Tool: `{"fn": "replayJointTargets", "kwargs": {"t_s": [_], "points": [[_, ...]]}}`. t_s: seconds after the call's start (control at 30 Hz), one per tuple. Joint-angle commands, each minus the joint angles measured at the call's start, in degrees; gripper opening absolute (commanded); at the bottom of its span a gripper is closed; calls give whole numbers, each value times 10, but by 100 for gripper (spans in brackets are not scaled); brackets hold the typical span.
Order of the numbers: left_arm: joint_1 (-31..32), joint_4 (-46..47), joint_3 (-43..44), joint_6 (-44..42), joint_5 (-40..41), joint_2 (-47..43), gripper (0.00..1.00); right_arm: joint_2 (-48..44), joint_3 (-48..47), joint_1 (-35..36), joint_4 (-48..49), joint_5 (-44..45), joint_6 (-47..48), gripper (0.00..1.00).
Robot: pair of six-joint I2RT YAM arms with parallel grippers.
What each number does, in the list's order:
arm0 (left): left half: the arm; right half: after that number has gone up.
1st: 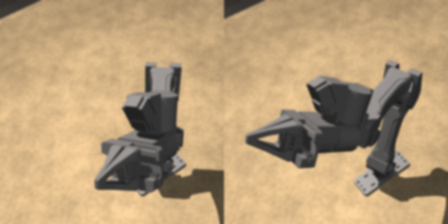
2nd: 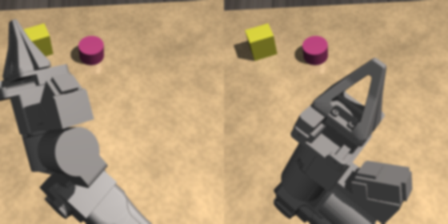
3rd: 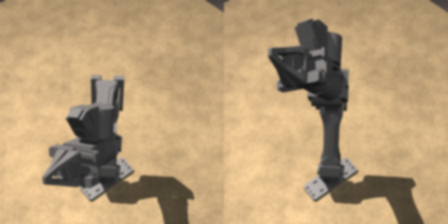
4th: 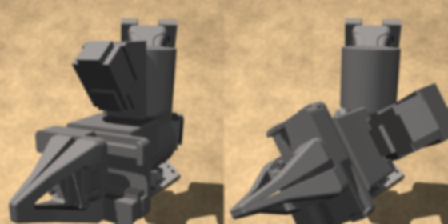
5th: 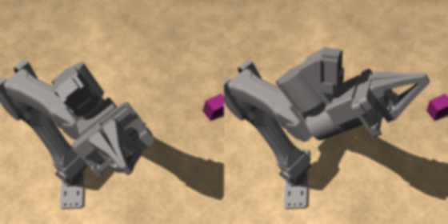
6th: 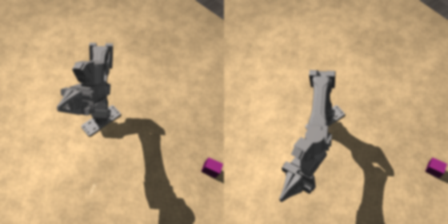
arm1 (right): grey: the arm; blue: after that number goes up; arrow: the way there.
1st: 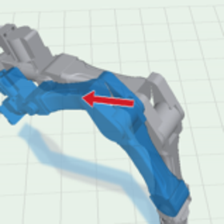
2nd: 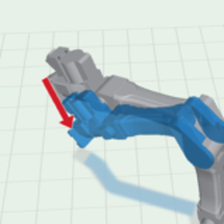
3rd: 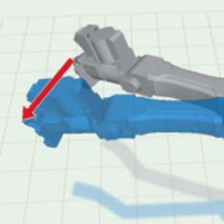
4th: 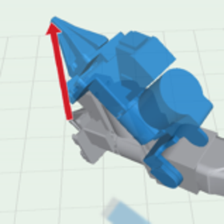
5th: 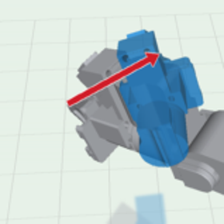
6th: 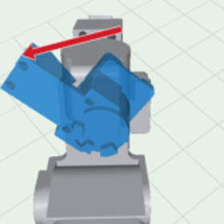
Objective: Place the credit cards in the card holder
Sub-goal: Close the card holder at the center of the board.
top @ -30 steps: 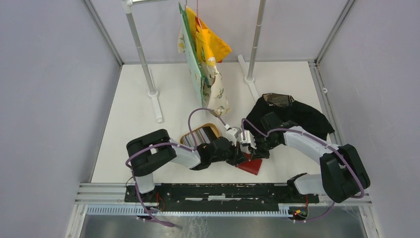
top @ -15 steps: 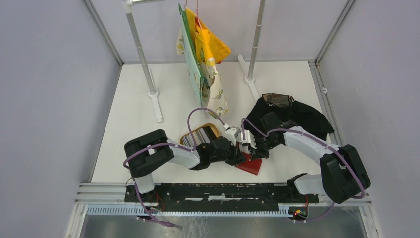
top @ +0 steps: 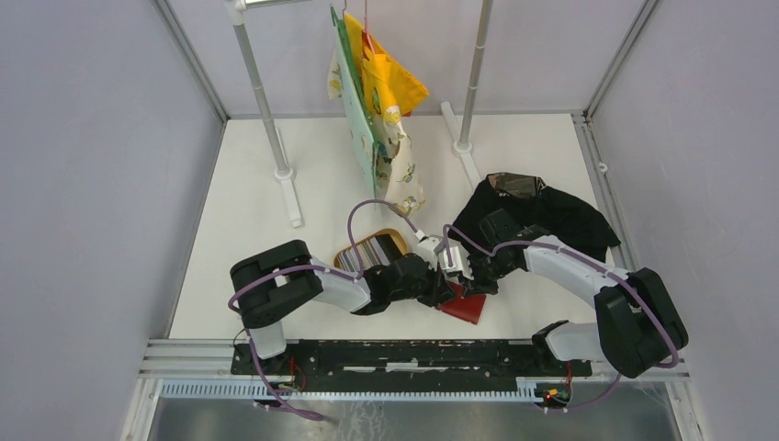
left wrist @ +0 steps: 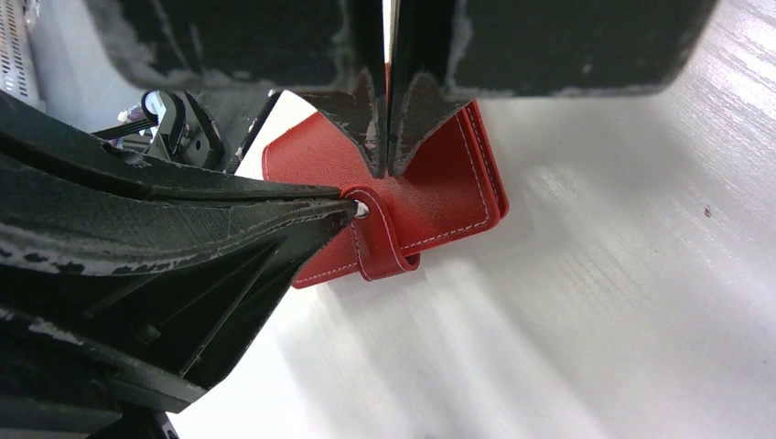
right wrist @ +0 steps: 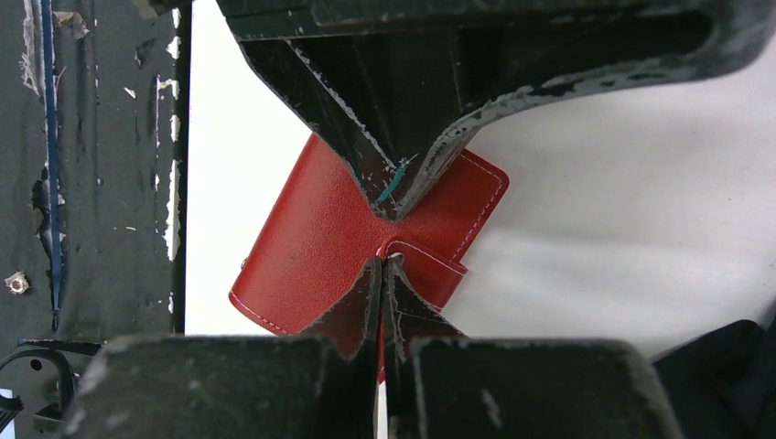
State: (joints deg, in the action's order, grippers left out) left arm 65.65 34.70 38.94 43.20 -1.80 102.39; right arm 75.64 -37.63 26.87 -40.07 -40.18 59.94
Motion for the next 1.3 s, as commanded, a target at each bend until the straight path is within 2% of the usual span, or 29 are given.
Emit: {"fn": "replayJointTargets", "kwargs": {"t_s": [0.0,0.83,1.27], "points": [[-1,-24,-1,-1,16,9,2,-14,1,7,-15,2,18,0],[-2,3,-14,13,7,-16,2,-3,16,72,-15,75,35,0],[-19,76,-40,53,-38,-10,2,10,22,111,-13,111,32,0]]}}
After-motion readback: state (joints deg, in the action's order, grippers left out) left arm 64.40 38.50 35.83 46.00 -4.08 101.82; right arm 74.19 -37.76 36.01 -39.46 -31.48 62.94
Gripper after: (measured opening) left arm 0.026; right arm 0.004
